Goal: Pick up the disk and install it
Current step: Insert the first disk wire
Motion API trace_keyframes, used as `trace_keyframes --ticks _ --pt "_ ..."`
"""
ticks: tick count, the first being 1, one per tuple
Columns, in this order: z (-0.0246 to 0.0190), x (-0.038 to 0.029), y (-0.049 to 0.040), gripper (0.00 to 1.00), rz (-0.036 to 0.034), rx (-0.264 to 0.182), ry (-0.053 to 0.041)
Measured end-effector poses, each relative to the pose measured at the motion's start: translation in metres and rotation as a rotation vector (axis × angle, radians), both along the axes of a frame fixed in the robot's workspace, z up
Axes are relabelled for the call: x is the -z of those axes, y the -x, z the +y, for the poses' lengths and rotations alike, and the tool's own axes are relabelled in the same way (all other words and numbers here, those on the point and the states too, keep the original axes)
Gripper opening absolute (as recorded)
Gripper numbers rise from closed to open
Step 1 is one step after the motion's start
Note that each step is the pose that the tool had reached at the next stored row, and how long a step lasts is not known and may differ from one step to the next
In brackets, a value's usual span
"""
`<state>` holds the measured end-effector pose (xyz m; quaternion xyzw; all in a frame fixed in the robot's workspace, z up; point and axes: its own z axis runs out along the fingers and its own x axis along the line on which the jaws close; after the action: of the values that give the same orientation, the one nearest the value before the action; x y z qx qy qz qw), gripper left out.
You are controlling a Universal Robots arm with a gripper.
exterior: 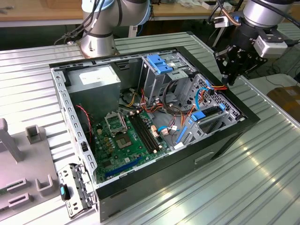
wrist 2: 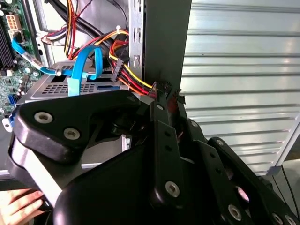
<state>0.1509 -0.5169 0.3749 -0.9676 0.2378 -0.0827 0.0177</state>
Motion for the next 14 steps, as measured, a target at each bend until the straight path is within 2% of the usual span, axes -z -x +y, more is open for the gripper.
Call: trace_keyframes --ticks 4,5,6,8,11,12,13,14 --pt "0.0000 0.0042 -0.0014 0.25 0.0000 -0.015 0.0118" --pt "0.0000 0.0046 -0.0014 0.25 0.0000 -0.020 0.0126" --pt "-0.0001 0.0051 -0.0014 0.31 -0.0001 -0.026 0.0131" --pt "-0.0009 0.0077 -0.0015 0.31 -0.0018 -0.061 0.0147" --pt "-0.0018 0.0116 -0.0015 0.31 -0.0064 -0.061 0.0152" --pt "-0.0018 0.0117 -0.0016 0.17 -0.0064 -0.060 0.0152" --pt "-0.0018 0.0117 -0.0017 0.16 -0.0064 -0.059 0.0152" --pt "-0.0015 0.0072 -0.0019 0.16 0.0007 -0.051 0.0174"
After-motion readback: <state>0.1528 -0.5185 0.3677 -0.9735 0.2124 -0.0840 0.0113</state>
